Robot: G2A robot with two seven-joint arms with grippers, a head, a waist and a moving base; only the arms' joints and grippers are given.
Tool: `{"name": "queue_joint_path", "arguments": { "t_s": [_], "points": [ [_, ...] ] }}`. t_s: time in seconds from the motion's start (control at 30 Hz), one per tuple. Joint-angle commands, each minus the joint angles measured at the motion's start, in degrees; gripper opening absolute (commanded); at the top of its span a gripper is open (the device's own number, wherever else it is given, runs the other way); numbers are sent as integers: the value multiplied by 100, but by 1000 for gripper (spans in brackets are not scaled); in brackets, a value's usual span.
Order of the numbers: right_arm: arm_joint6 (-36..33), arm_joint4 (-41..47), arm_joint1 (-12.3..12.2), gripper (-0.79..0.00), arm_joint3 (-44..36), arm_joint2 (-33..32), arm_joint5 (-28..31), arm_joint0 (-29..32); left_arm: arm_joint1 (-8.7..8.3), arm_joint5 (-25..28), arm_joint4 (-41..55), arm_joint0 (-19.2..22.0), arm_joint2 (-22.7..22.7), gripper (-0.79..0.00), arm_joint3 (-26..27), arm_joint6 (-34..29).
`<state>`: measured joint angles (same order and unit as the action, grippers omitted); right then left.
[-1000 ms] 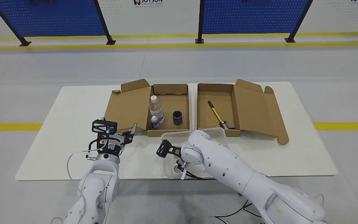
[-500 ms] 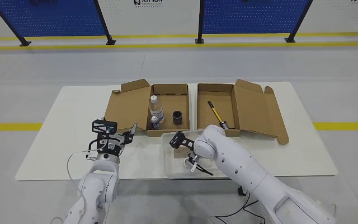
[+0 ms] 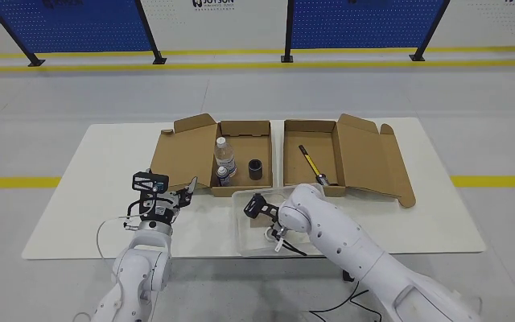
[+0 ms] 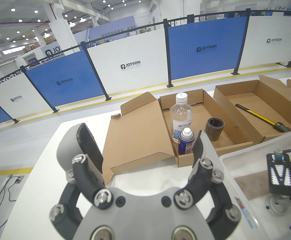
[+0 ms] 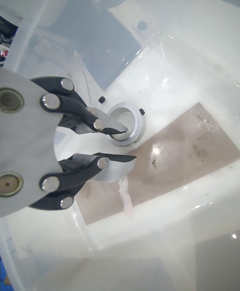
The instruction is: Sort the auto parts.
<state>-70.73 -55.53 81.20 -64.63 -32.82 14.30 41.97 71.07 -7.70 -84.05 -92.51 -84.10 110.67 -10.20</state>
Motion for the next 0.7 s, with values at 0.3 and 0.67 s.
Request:
{"name": "queue_joint_path", "arguments": {
  "t_s": [0.3, 0.67],
  "points": [
    [70, 41, 103, -785, 249, 44, 28, -68, 0, 0, 0, 0, 0, 0, 0, 0],
    [471, 374, -127, -785, -420, -777, -122, 204, 0, 0, 0, 0, 0, 0, 0, 0]
  ]
}}
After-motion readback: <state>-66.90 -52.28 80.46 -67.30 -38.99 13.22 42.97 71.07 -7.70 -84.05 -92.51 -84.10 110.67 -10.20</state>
